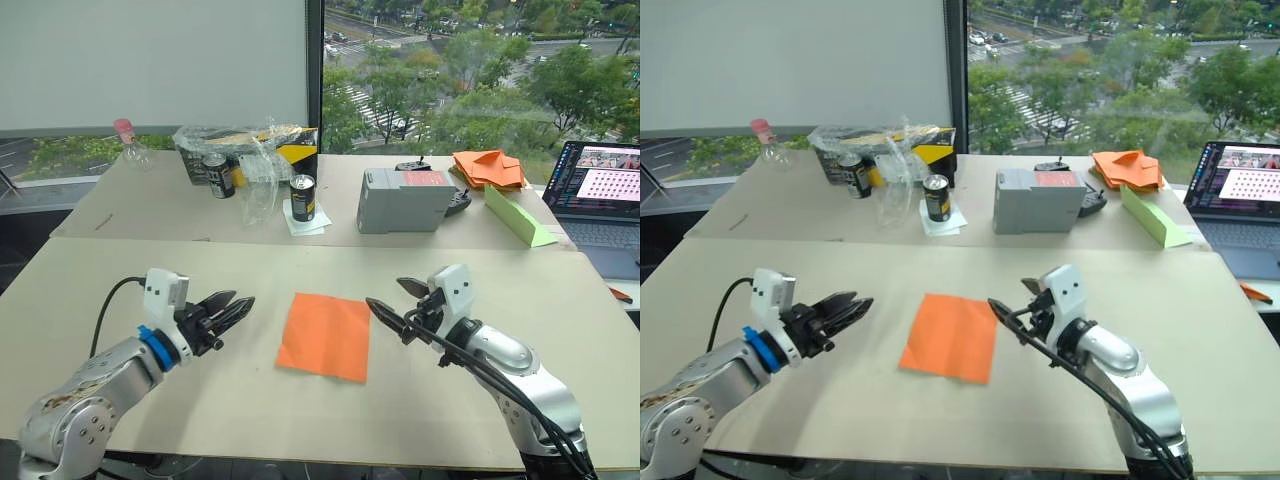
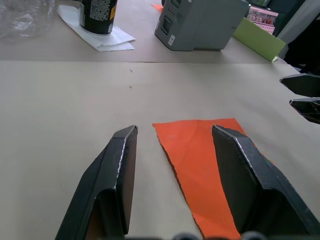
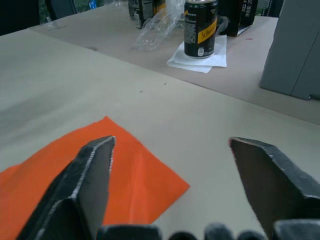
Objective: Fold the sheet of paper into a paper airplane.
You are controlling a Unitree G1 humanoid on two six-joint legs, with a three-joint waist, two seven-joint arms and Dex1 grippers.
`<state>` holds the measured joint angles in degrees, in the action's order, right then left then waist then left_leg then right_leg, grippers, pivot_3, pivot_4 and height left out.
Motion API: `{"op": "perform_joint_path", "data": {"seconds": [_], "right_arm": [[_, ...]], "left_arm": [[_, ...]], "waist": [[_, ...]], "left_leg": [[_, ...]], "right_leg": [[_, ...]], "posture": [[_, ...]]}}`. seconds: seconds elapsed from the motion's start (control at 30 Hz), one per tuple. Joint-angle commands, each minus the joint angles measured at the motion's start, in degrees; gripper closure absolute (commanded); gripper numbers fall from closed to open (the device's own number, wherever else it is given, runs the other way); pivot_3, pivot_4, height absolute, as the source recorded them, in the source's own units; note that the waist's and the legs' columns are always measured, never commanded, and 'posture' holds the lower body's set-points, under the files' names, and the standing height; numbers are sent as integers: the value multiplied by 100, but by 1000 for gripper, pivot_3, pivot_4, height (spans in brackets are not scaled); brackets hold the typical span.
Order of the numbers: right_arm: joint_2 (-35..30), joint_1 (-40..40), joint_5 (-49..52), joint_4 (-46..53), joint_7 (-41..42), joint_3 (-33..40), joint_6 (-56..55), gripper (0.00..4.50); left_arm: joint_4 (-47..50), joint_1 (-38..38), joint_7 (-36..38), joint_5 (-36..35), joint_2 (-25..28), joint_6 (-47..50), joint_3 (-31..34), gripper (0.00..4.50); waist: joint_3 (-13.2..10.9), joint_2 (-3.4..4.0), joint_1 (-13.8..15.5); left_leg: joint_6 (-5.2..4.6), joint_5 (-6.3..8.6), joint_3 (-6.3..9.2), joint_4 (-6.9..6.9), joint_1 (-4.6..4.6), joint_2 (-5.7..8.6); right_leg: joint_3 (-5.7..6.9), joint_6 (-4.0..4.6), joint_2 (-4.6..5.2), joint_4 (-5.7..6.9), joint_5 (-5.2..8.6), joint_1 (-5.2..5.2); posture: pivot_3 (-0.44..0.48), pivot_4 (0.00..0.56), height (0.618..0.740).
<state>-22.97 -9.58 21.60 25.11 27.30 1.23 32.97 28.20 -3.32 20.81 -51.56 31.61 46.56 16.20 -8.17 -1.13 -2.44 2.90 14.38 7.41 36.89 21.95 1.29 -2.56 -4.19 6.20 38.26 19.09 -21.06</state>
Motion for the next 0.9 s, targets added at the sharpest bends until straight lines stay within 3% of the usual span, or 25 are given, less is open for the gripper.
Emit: {"op": "perform_joint_path", "data": {"seconds": [0.03,0.23,0.3,0.5,0.9], "right_arm": [[124,-136,114,60,-98,97,-29,1915],[219,-203,35,21,-206,41,-45,3999],[266,-245,17,-27,-251,25,-63,4500],[397,-319,-30,-110,-347,-53,-98,4500],[340,-442,-852,-625,-655,-597,-134,4500]], "left_arm": [[-90,-239,-220,69,-169,52,-161,1972],[-275,-488,-306,209,-413,21,-433,1972],[-365,-579,-331,273,-516,-16,-483,2523],[-544,-729,-156,503,-650,-124,-745,4489],[-1159,-1126,237,1247,-877,-141,-1658,4489]], "waist": [[0,0,0],[0,0,-12],[0,0,-9],[0,0,-10],[0,0,-11]], "left_leg": [[0,0,0,0,0,0],[0,0,0,0,0,0],[1,0,0,1,0,0],[2,-1,0,2,-1,1],[2,-1,0,4,-1,3]], "right_leg": [[0,0,0,1,0,-1],[-1,0,0,11,0,-6],[-1,0,0,15,0,-7],[-1,0,0,18,0,-8],[-1,0,0,20,0,-8]], "posture": [[0,150,740],[0,150,740],[0,150,740],[0,150,740],[0,150,740]]}}
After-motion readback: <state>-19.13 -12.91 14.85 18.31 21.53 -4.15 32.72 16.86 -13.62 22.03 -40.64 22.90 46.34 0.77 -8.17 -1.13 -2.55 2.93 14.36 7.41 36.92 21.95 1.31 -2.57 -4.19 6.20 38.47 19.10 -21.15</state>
